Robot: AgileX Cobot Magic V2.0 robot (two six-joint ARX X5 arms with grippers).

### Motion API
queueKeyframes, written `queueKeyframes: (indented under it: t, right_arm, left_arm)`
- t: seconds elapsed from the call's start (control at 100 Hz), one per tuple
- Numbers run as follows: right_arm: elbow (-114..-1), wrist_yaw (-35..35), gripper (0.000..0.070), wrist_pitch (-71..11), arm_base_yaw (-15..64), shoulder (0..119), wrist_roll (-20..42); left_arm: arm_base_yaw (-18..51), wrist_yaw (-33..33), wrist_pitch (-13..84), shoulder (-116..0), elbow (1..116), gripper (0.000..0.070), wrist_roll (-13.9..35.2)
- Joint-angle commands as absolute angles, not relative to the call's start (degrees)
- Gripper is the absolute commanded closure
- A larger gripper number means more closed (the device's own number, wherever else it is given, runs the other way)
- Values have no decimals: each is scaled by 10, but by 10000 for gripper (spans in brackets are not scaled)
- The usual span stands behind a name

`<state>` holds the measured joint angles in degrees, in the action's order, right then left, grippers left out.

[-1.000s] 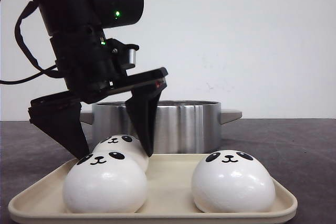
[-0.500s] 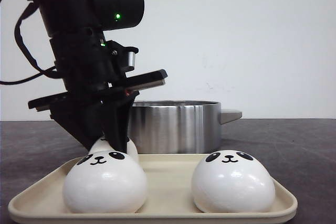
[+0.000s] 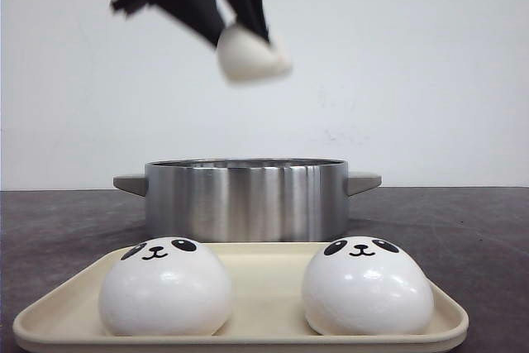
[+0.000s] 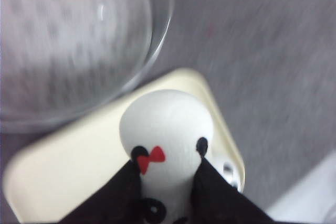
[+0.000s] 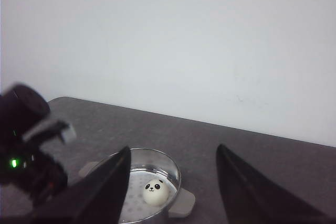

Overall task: Steam buns
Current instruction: 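Lift the bun with the left gripper and carry it over the pot, then lower the bun into the pot and open the left gripper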

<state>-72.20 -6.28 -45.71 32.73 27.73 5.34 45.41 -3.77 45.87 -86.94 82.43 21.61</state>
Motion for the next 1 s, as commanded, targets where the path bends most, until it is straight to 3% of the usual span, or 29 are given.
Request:
queueKeyframes:
  t: [0.0, 0.24, 0.56, 0.99]
  right_arm:
    - [-729, -65, 382, -452, 331, 280, 53]
    - [-729, -65, 382, -452, 331, 280, 53]
    - [-729, -66, 382, -452, 331, 280, 54]
    - [-729, -76, 382, -456, 331, 280, 57]
  left_arm:
    - [449, -8, 441, -880, 862, 697, 185]
    - [378, 0, 455, -948, 976, 697, 140]
    - [310, -22, 515, -1084, 1101, 697, 135]
    - [294, -19, 577, -1215, 1123, 697, 129]
